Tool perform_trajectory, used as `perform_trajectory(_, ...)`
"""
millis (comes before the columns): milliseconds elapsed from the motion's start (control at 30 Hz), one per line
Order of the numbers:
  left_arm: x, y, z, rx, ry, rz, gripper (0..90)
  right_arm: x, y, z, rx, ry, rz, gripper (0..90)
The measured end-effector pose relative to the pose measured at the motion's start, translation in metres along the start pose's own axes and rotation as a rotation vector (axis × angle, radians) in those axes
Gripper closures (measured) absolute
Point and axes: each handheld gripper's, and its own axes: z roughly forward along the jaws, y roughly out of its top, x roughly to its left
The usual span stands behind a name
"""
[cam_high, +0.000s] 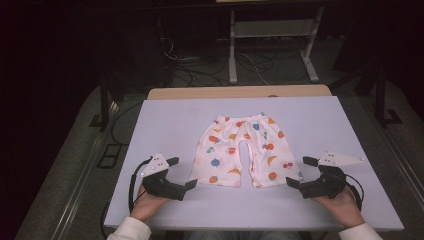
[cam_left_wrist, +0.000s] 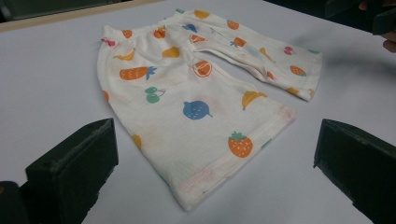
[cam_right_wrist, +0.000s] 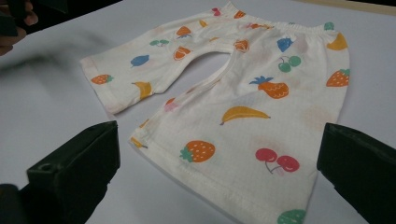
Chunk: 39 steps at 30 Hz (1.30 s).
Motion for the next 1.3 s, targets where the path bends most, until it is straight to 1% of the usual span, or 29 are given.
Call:
perform_trajectory(167, -0.0003, 0.0001, 0.0007, 0.002, -0.004, 0.000, 0.0, -0.0004, 0.0000, -0.0008, -0.003, 0.002, 0.006, 0.0)
perform_trajectory(433, -0.0001, 0.0002, 0.0005, -0.011, -0.009, -0.007, 0.0, 0.0009, 0.0003, 0.0009, 0.002, 0.003, -0.004, 0.0)
perform_trajectory(667, 0.0006, 0.0005, -0.0002, -0.016, -0.008, -0.001, 0.0, 0.0031, 0.0007, 0.0016, 0.002, 0.002, -0.007, 0.0)
perform_trajectory(1100, 0.0006, 0.0006, -0.0007, -0.018, -0.006, -0.003, 0.0, 0.0074, 0.0027, 0.0005, -0.003, 0.008, -0.019, 0.0)
perform_trajectory(1300, 0.0007, 0.0001, -0.0004, -0.015, -0.007, -0.004, 0.0, 0.0072, 0.0068, -0.0015, -0.012, 0.018, -0.005, 0.0)
